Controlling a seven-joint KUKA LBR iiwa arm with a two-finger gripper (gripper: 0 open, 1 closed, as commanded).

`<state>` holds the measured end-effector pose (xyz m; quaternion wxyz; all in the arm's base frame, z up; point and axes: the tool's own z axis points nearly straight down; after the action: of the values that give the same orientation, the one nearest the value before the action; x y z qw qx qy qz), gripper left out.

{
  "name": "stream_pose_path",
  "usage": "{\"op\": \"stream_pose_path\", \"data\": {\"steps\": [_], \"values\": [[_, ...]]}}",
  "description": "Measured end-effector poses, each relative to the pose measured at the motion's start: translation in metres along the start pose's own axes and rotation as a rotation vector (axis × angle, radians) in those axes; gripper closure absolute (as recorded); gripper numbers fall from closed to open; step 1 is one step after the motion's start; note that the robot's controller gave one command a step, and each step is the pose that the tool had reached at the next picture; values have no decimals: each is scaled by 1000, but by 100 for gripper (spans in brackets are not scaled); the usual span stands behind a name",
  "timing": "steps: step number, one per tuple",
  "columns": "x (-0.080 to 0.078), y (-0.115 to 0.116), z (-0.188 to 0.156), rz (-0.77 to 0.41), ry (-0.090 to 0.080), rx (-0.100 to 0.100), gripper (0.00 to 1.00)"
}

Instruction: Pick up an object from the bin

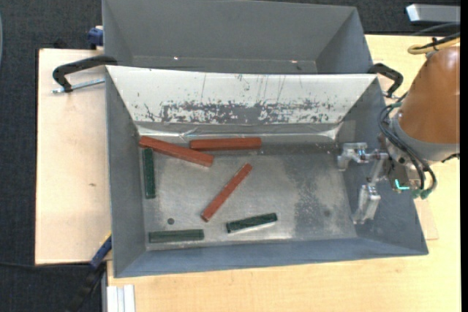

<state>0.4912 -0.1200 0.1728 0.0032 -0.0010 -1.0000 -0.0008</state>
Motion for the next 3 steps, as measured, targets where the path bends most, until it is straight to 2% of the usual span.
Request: {"op": "stream_pose_path", "data": {"steps": [1, 2, 3], "values": [[-1, 1, -3, -2, -6, 1, 0], [-18, 26, 52, -69, -12, 3, 0], [-7, 96, 96, -128, -7, 1, 0]]}}
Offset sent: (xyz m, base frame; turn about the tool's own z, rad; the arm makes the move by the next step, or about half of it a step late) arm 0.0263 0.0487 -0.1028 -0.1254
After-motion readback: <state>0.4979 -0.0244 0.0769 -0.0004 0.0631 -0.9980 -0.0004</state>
